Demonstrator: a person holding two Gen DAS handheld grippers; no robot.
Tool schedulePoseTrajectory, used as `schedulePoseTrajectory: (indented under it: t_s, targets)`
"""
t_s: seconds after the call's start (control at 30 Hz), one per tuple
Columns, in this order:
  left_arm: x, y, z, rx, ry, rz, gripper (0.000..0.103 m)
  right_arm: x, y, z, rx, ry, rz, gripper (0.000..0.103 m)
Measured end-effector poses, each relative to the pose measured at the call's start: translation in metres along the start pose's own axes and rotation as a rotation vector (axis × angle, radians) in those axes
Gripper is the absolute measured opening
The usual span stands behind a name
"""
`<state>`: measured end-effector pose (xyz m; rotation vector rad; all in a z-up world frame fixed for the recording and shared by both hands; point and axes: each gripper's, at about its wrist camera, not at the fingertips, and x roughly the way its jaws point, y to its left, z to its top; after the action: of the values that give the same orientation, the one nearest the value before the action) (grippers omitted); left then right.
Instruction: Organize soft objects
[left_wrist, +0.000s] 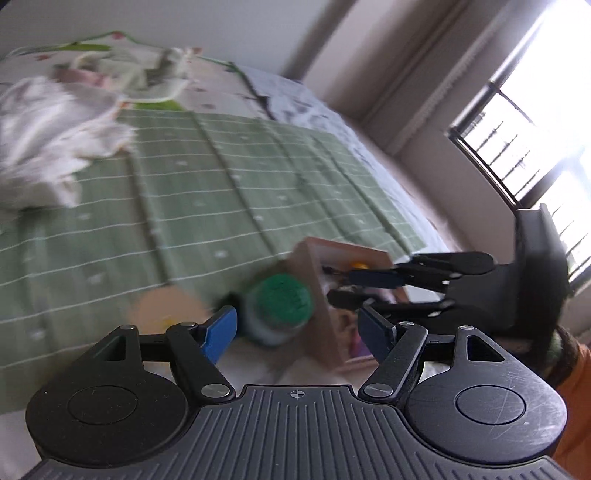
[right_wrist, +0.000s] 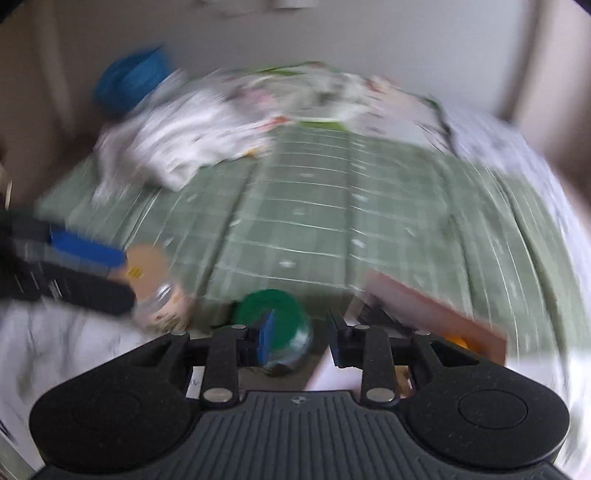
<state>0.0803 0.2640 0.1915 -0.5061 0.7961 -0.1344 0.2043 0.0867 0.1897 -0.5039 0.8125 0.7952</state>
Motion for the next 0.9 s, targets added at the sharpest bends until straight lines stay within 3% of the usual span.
schedulePoseTrajectory:
  t_s: [0.13,0.27,0.47,0.63,0.7,0.73,0.9]
  targets:
    - [-0.024,0.032,-0.02,0.045,0.01,0.052,0.077,0.031,0.074,-0.004,-0.333,-0.014,-0.079,0.03]
    - [-0.034,0.069,-0.048,0.066,0.056,0.091,0.077,0.058,0.129,-0.05,-0.672,-0.111,-0.209,0.028]
    - [-0.03,0.118,-0.073,-0.043,0.135,0.084,0.077,0.114,0.159,-0.094,-0.944,-0.07,-0.335,0.027]
    - [-0.017,0.13,-0.083,-0.072,0.187,0.077,0.077,0.146,0.167,-0.091,-1.046,-0.057,-0.403,0.027]
    - [-0.013,0.129,-0.086,-0.067,0.197,0.068,0.077,0.154,0.168,-0.089,-1.068,-0.055,-0.403,0.017]
    - [-0.013,0.127,-0.087,-0.059,0.204,0.062,0.077,0.155,0.169,-0.089,-1.07,-0.063,-0.417,0.006]
    - [0.001,0.115,-0.09,-0.037,0.236,0.06,0.076,0.11,0.175,-0.085,-0.917,-0.125,-0.307,0.002]
